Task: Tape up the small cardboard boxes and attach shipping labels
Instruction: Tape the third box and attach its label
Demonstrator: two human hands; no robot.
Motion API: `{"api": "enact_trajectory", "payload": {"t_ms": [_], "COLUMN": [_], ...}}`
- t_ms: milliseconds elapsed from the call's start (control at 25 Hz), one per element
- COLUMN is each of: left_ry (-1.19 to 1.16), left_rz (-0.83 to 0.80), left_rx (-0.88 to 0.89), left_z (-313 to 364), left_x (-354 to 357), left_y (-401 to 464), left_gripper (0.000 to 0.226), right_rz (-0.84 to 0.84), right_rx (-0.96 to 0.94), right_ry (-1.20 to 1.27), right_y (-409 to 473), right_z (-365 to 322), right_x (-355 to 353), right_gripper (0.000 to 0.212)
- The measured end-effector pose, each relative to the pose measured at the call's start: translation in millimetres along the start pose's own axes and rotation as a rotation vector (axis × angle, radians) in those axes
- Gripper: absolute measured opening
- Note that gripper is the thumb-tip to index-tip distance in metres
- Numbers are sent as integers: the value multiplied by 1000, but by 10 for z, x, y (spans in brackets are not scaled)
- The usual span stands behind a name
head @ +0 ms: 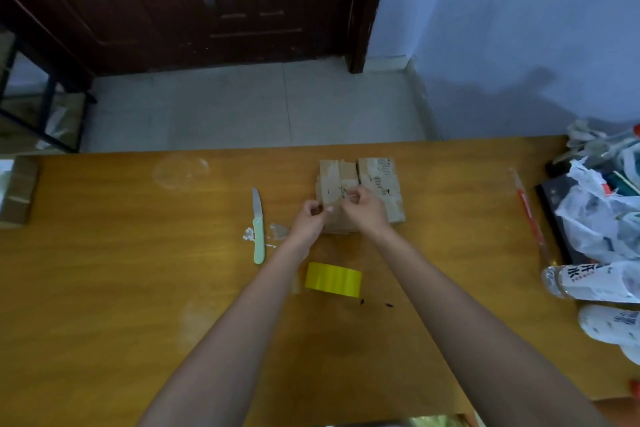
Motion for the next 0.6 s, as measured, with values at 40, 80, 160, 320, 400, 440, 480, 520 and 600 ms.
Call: {"api": "enact_trajectory", "payload": {"t_ms": [40, 80, 160, 320, 400, 440, 480, 520, 600], "left_ry": [-40, -87, -171, -192, -198, -203, -213, -234, -299], "left_rz": [5, 15, 46, 75, 81, 87, 85, 68, 7], "left_rx": [-9, -26, -43, -32, -13, -8, 0, 18, 54], "left_z": [-19, -41, -54, -71, -76, -74, -82, -100, -149], "left_x": [8, 23, 47, 31, -50, -140, -259, -403, -761], "left_y": [-23, -32, -39, 53, 43, 24, -6, -57, -207], "left_gripper": [37, 32, 32, 45, 37, 33, 30, 29, 33], "right_rz": [-16, -18, -8, 17, 41, 66, 101, 146, 249], "right_rx": [8, 11, 18, 18, -17, -45, -75, -107, -147], "right_ry": [-36, -75, -119, -66, 6, 54, 101, 137, 199], "right_y": [-2, 1, -1, -8, -63, -109, -168, -251, -433], "right_z": [-12, -26, -37, 4, -20, -66, -124, -190, -324], "right_x": [37, 66, 104, 77, 80, 79, 79, 89, 136], "right_gripper": [35, 34, 34, 34, 31, 30, 28, 28, 34]}}
Point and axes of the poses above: each hand's wrist, its own y-axis towards the middle knuckle, its own x-axis out of the palm, z = x × y, the point moved 6 cm from there along y, towards the middle knuckle, and after that the axes turned 7 degrees about -z, right-handed, at the moved point
